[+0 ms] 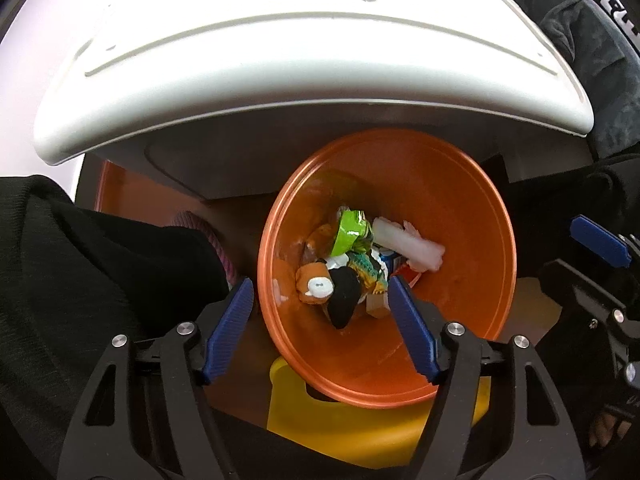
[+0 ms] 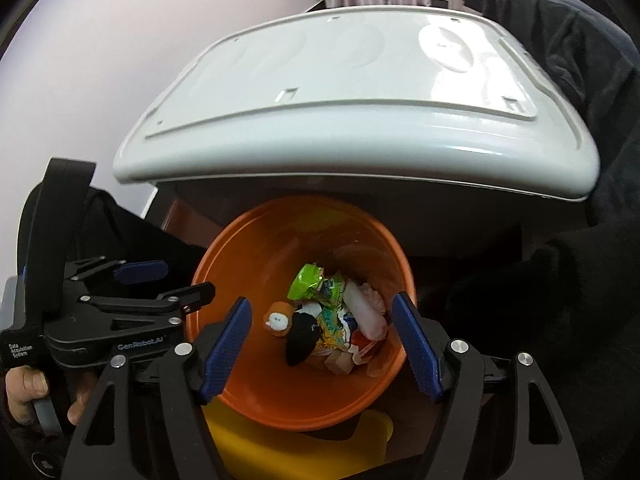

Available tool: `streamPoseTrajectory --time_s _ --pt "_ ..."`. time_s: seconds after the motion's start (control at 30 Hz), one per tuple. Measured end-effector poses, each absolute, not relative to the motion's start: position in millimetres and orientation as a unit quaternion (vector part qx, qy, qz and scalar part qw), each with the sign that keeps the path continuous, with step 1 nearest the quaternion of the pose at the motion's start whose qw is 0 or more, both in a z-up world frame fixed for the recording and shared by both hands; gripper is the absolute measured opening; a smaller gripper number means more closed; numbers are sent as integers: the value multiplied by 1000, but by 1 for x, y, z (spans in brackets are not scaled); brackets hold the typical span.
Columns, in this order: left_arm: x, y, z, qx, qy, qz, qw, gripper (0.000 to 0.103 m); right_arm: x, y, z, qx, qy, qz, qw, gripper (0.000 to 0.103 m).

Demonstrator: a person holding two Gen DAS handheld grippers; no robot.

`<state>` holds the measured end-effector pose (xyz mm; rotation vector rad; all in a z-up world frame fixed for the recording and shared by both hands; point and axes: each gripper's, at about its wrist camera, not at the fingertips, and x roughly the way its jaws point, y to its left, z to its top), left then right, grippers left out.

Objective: Collect trash

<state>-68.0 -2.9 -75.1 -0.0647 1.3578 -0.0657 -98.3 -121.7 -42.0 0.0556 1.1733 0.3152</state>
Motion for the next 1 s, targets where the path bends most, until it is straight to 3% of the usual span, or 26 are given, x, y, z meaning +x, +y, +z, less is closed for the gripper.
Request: streamPoseTrajectory --time_s 0.1,0.23,0.37,0.6,1.0 --pt "-66 0 -68 -37 616 -28 786 68 -99 -126 -36 29 540 142 829 76" --pt "-62 8 -46 -45 575 -22 817 68 -94 -127 -20 15 498 114 860 88" --pt "-51 17 -17 -45 503 -9 863 78 -80 -129 4 -10 426 76 901 98" --pt "-30 20 12 -12 393 8 919 90 -50 -123 16 -44 360 29 932 98" --pt "-14 21 -9 -29 416 3 909 90 -38 -126 6 -42 351 -5 935 98"
